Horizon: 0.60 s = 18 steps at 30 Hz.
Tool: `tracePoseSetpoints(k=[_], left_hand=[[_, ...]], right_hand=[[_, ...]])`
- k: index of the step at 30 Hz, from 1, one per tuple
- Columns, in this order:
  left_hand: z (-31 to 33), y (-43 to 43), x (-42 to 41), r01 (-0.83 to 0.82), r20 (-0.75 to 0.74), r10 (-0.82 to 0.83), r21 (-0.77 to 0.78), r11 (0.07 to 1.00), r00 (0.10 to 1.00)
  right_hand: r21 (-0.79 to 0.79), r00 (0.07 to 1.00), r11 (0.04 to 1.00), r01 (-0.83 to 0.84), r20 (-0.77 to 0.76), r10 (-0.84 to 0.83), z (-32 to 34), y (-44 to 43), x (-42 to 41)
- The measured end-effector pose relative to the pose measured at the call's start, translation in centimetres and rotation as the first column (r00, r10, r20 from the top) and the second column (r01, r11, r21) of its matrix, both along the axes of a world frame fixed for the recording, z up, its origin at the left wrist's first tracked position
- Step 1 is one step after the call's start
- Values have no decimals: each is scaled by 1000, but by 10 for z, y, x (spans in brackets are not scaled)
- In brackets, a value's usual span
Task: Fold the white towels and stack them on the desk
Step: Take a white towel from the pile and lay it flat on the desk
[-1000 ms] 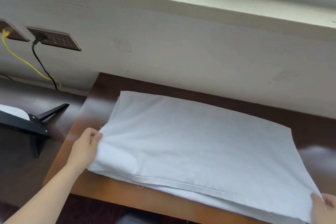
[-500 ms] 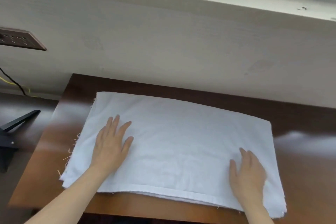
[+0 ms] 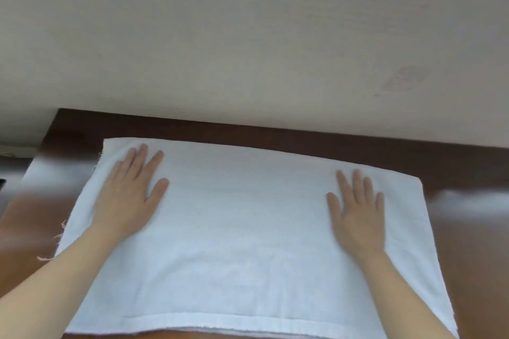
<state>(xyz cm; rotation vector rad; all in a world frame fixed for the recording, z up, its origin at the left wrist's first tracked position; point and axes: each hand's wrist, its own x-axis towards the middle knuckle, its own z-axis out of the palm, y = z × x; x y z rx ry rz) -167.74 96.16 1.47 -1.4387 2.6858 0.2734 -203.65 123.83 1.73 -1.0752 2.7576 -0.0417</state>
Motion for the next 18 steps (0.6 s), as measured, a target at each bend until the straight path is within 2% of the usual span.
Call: tracePoseSetpoints(k=[2,5,7,10,12,14,18], left_hand=[[3,-2,4,-10,16,10,1,1000,1000],[9,12,-13,-62,-27,62,5,998,998],[11,31,-35,44,-52,-44,-1,999,998],[6,53,-63,271,-18,-271,-5,963,962],[6,48,-65,323,7,-323,-10,946,946],[4,34,-51,304,17,-304,-23,952,953],[5,-5,-2,91,28,-91,-25,996,996]], right_hand=[[-5,994,994,105,11,-105,5,30,-25],[9,987,987,158,14,-158,10,40,-30],[12,986,986,165,-1,-165,11,20,-12],[-1,999,999,-32,12,32,7,-14,27],[10,992,992,-124,7,124,4,-18,35],[18,998,997,-69,10,69,3,-6,22],[3,998,998,70,-3,-70,4,36,-25]])
